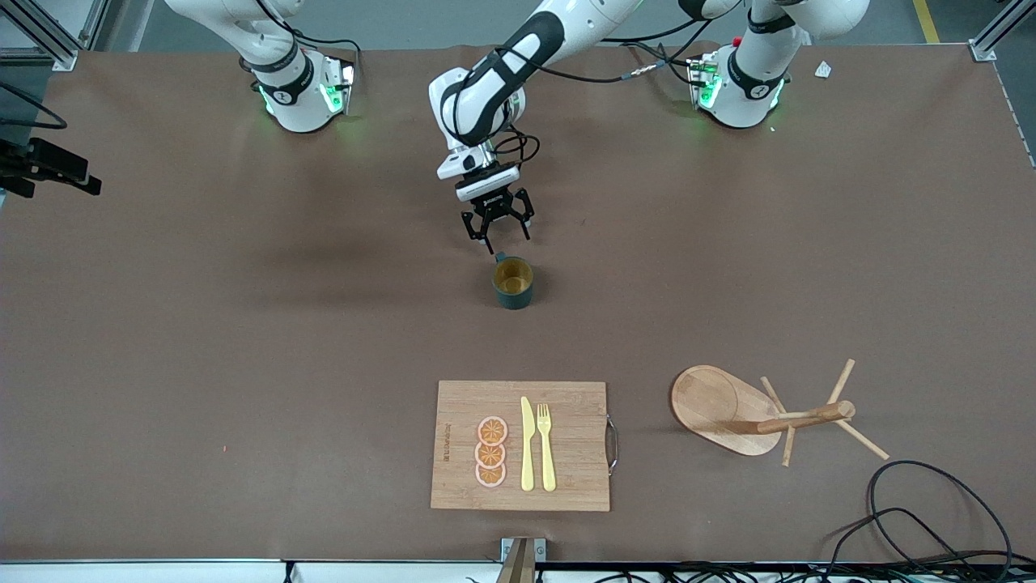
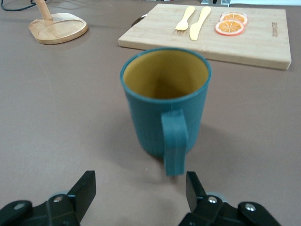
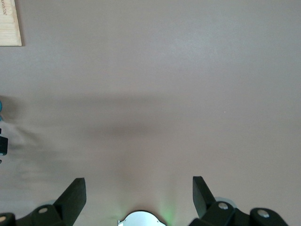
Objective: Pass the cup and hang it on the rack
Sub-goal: 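Lower the left gripper over the mug handle and grasp it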
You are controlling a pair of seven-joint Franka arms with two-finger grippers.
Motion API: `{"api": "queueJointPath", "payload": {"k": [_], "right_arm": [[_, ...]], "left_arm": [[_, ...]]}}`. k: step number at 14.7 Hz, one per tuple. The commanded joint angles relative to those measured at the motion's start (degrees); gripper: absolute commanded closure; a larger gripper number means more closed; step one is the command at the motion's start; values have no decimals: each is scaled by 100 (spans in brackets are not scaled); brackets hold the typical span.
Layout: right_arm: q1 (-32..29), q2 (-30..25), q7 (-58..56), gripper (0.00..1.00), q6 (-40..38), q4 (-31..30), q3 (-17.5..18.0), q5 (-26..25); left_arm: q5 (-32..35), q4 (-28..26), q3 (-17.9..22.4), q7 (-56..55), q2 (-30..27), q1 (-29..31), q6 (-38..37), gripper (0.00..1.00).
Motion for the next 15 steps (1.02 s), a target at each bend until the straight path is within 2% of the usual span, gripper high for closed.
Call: {"api": "queueJointPath", "payload": {"k": [1, 4, 8, 9, 12, 13, 14, 15], "right_arm": [[-40, -281, 76, 0, 80, -235, 66, 39], [-49, -299, 85, 0, 45, -235, 66, 39], [-5, -343, 163, 0, -34, -235, 118, 39], [-14, -343, 260, 0, -35, -226, 180, 39], [-22, -343, 287, 0, -26, -226, 189, 12], [-14, -343, 287, 0, -26, -226, 189, 12], [-5, -343, 287, 0, -26, -226, 189, 12], [-14, -343, 287, 0, -17, -226, 198, 4]], "left_arm": [[96, 499, -9, 38, 328, 122, -3, 15], [105, 597, 0, 47, 417, 148, 6, 21], [96, 597, 0, 47, 435, 148, 6, 40], [96, 605, 0, 56, 470, 148, 6, 47], [87, 623, 0, 108, 523, 166, 6, 76], [53, 640, -9, 404, 514, 166, 6, 90], [-52, 719, -9, 677, 488, 166, -11, 97], [-271, 815, -9, 776, 453, 166, -20, 98]]}}
